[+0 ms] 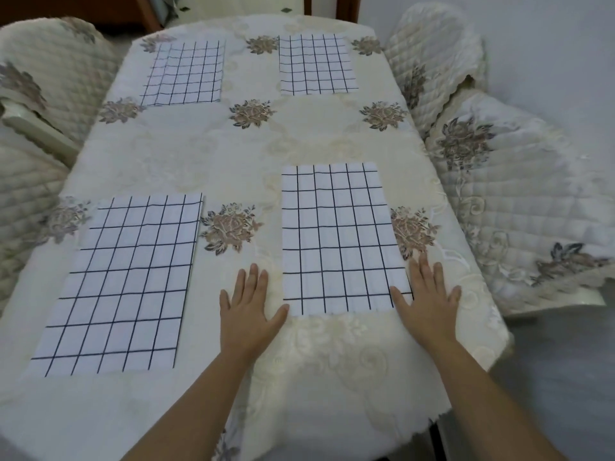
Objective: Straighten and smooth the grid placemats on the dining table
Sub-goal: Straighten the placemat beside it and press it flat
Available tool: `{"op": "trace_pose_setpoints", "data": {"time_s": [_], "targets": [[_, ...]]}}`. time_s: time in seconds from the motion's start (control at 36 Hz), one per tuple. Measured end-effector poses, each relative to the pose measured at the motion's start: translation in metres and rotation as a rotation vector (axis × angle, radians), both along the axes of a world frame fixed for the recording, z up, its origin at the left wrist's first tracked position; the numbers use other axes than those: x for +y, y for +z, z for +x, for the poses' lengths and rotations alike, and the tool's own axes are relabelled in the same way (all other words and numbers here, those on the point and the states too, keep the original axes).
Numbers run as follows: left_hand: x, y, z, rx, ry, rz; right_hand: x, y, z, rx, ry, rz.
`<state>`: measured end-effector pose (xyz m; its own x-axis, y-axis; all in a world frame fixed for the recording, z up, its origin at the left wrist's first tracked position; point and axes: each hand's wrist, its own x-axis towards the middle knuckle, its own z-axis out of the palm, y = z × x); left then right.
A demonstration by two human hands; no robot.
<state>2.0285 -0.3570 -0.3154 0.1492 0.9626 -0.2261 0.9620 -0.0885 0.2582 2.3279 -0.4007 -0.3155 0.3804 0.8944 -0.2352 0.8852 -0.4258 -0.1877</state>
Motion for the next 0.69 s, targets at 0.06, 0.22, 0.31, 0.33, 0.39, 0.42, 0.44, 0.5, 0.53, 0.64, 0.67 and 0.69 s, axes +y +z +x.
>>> {"op": "trace_pose_setpoints", "data": {"time_s": [0.06,0.22,0.31,0.33,0.39,0.42,0.44,0.5,0.53,0.64,0.67,0.69], "targets": [[-0.008,0.0,-0.003,-0.009,-0.005,0.001,-0.009,0.001,-0.003,0.001,-0.006,-0.002],[-0.023,-0.001,-0.01,-0.01,-0.024,0.005,-0.025,0.003,-0.012,0.011,-0.045,0.008],[-0.03,-0.002,-0.015,-0.04,-0.044,0.014,-0.033,0.005,-0.019,0.02,-0.075,0.008],[-0.031,-0.002,-0.015,-0.051,-0.051,0.022,-0.036,0.005,-0.022,0.026,-0.09,0.01],[-0.035,-0.004,-0.019,-0.087,-0.059,0.05,-0.042,0.007,-0.033,0.025,-0.131,0.022],[-0.037,-0.005,-0.019,-0.103,-0.064,0.063,-0.045,0.007,-0.038,0.026,-0.153,0.033],[-0.039,-0.005,-0.023,-0.115,-0.075,0.076,-0.048,0.007,-0.048,0.021,-0.179,0.041],[-0.042,-0.006,-0.026,-0.12,-0.091,0.07,-0.054,0.006,-0.063,0.016,-0.226,0.041],[-0.044,-0.006,-0.029,-0.113,-0.1,0.062,-0.058,0.005,-0.072,0.019,-0.242,0.04],[-0.052,-0.004,-0.047,-0.104,-0.203,0.068,-0.068,0.003,-0.116,0.035,-0.24,0.033],[-0.055,-0.003,-0.053,-0.121,-0.237,0.081,-0.069,0.003,-0.128,0.031,-0.228,0.038],[-0.059,-0.003,-0.06,-0.141,-0.272,0.096,-0.07,0.002,-0.141,0.026,-0.216,0.042]]}}
